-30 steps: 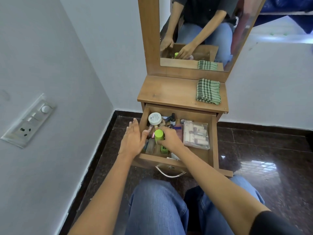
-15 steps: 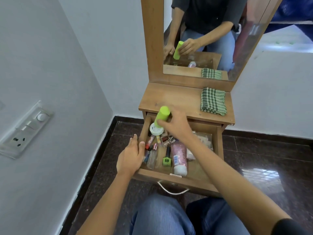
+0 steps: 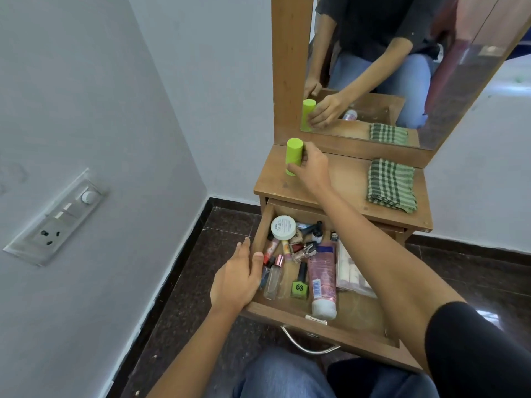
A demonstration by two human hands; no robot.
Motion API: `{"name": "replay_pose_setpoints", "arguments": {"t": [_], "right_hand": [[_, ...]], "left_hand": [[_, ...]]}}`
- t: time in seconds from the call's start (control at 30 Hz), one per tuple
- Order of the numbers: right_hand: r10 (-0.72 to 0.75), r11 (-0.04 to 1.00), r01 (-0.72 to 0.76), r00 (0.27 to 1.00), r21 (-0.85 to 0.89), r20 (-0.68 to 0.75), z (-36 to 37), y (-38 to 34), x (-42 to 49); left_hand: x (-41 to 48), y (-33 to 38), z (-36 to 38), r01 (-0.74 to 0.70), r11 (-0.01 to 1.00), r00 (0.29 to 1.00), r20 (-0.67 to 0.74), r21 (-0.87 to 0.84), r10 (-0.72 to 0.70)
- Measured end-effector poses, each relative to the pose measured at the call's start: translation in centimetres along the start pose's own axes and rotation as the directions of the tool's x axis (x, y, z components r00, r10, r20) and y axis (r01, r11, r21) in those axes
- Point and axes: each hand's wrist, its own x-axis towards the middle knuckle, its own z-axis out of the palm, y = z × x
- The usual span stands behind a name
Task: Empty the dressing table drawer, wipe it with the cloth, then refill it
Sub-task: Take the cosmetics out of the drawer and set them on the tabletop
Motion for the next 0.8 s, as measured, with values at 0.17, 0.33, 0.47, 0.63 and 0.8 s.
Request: {"name": "replay_pose_setpoints", "arguments": {"t": [0.17,0.33,0.47,0.63,0.8], "right_hand": [[0.045,0.996,-0.04,0.997,0.078,-0.069,1.8,-0.3,2.2],[0.142,0.97,-0.116,0.984,0.215,-0.108,3.8,-0.5,4.2],[0.215,0.954,-0.175,0.966,0.245,-0.145,5.3,0.2,4.9],[0.223,0.962,-0.186,0.957,0.198,-0.185,6.1,0.4,5.8],[0.187,0.978,-0.171,0.972,0.121,-0.14,5.9,0.3,5.3]], "left_hand": [[0.1,-0.1,0.1,0.004,1.0,1.0,-0.006,0.007,-0.004],[0.1,-0.1,0.1,0.003,1.0,1.0,-0.008,0.005,-0.003],[0.2,-0.1,0.1,0.006,1.0,1.0,-0.016,-0.001,-0.006],[0.3,-0.1,0.1,0.007,1.0,1.0,-0.004,-0.004,-0.007],[0.4,-0.1,0.0,0.017,1.0,1.0,-0.007,0.0,-0.017]]}}
